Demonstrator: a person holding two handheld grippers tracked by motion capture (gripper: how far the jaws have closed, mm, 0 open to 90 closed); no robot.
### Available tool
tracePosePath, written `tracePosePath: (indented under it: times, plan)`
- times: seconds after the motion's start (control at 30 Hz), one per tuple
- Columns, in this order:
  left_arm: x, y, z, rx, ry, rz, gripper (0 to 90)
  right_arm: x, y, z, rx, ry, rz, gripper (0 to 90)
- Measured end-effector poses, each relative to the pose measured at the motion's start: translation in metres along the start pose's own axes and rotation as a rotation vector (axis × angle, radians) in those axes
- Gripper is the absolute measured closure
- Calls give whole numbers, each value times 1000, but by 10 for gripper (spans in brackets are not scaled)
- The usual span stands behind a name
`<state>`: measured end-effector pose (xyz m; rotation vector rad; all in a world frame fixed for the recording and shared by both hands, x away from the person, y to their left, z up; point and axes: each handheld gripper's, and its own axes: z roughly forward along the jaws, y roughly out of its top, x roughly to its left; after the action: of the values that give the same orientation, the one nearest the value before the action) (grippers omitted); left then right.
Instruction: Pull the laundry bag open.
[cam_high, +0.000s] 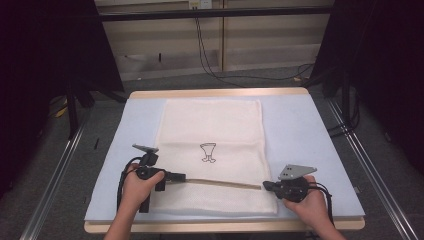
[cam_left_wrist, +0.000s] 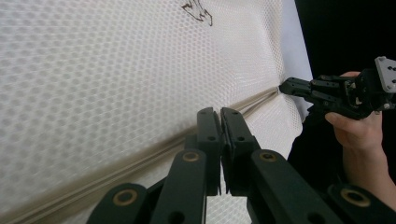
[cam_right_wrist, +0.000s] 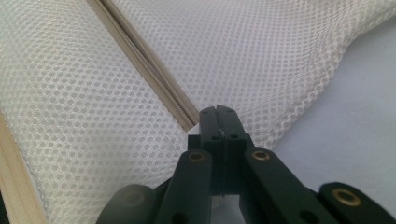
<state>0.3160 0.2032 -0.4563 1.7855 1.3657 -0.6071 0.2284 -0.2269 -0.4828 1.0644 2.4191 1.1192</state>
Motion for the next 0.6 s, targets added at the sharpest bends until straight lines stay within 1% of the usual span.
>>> tracePosePath:
  times: [0.13,0.17,0.2,0.23,0.27,0.3,0.33,0.4,0.43,0.47,0.6]
  plan:
    - [5,-1,-7,-14,-3,0,874,0,0,0,0,0,4,900]
    - [5,-1,-8,-18,4,-11,874,-1,0,0,-2,6,6,900]
    - [7,-1,-10,-16,0,0,874,-1,0,0,-1,5,6,900]
    - [7,-1,-11,-20,1,-8,874,-1,0,0,-2,5,5,900]
    - [9,-1,-13,-15,0,0,874,-1,0,0,-2,5,6,900]
    - [10,-1,-14,-15,-2,-4,874,-1,0,0,-2,6,7,900]
    - [10,-1,-15,-18,7,-7,874,0,0,0,-1,5,11,900]
    - [13,-2,-18,-16,4,-15,874,-1,0,0,-1,6,14,900]
    - [14,-2,-19,-17,-2,-12,874,0,0,0,-1,6,15,900]
    - [15,-3,-19,-19,5,-10,874,-1,0,0,-1,5,13,900]
    - [16,-3,-23,-27,11,-19,874,0,0,0,-1,4,18,900]
